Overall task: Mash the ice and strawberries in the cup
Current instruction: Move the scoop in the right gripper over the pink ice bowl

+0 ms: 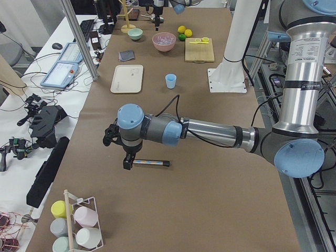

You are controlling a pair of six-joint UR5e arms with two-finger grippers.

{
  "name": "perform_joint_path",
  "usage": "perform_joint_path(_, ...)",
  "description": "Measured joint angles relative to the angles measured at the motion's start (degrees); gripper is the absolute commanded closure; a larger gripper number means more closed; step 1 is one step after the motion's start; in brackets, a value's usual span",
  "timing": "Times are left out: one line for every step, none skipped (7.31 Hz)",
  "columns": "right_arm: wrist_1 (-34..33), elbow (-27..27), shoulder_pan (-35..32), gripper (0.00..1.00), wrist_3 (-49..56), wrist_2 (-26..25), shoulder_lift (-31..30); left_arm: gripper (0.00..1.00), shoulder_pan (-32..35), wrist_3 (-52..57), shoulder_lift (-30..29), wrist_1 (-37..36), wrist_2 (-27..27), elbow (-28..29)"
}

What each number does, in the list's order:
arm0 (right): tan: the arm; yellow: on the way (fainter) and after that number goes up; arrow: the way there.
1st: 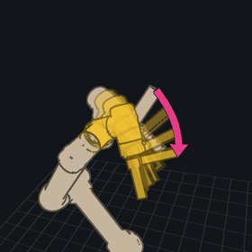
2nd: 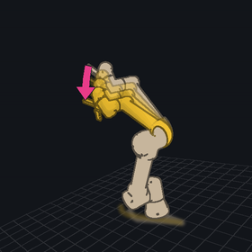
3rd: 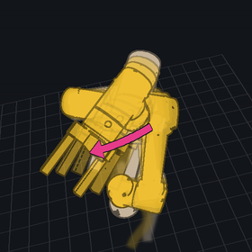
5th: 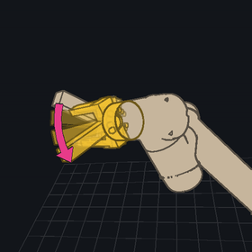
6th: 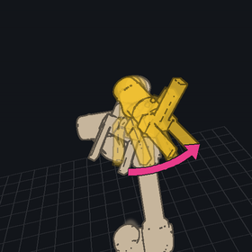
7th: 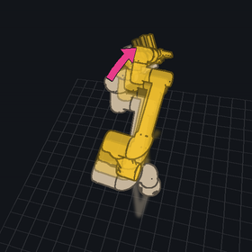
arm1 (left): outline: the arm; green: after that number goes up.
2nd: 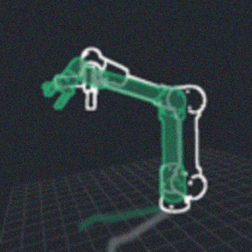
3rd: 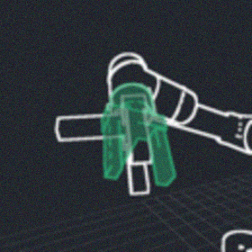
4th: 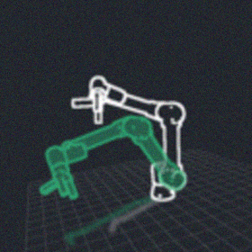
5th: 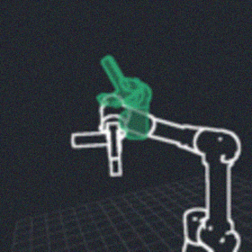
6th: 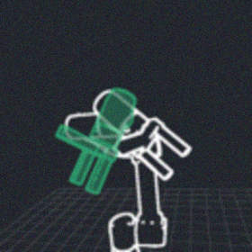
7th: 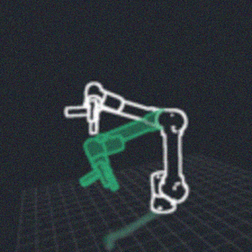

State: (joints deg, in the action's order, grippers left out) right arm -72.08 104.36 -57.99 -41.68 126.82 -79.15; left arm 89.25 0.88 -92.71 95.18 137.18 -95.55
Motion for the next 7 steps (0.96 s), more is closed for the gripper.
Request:
perform_joint_path(0.0, 0.2, 2.1, 0.00, 0.2, -0.7, 0.3, 0.02, 0.0, 0.0, 0.0, 0.0, 0.0, 0.0)
perform_joint_path(0.0, 0.2, 4.4, 0.00, 0.3, -1.9, 0.5, 0.02, 0.0, 0.0, -0.1, 0.0, 0.0, 0.2)
perform_joint_path(0.0, 0.0, 6.2, 0.00, 0.5, -3.2, 0.5, 0.02, 0.0, 0.0, -0.2, 0.0, 0.0, 0.4)
perform_joint_path(0.0, -0.1, 7.2, 0.00, 0.5, -3.7, 0.4, 0.02, -0.1, 0.0, -0.3, 0.1, 0.0, 0.8)
perform_joint_path(0.0, -0.4, 7.8, 0.00, 0.5, -3.9, 0.2, 0.02, -0.2, 0.0, -0.3, 0.1, 0.0, 0.9)
perform_joint_path(0.0, -1.1, 8.0, 0.00, 0.5, -3.9, 0.0, 0.02, -0.2, 0.0, -0.4, 0.1, 0.0, 1.0)
perform_joint_path(-0.1, -2.2, 8.1, 0.01, 0.6, -3.9, -0.1, 0.02, -0.3, 0.0, -0.4, 0.1, 0.0, 1.0)
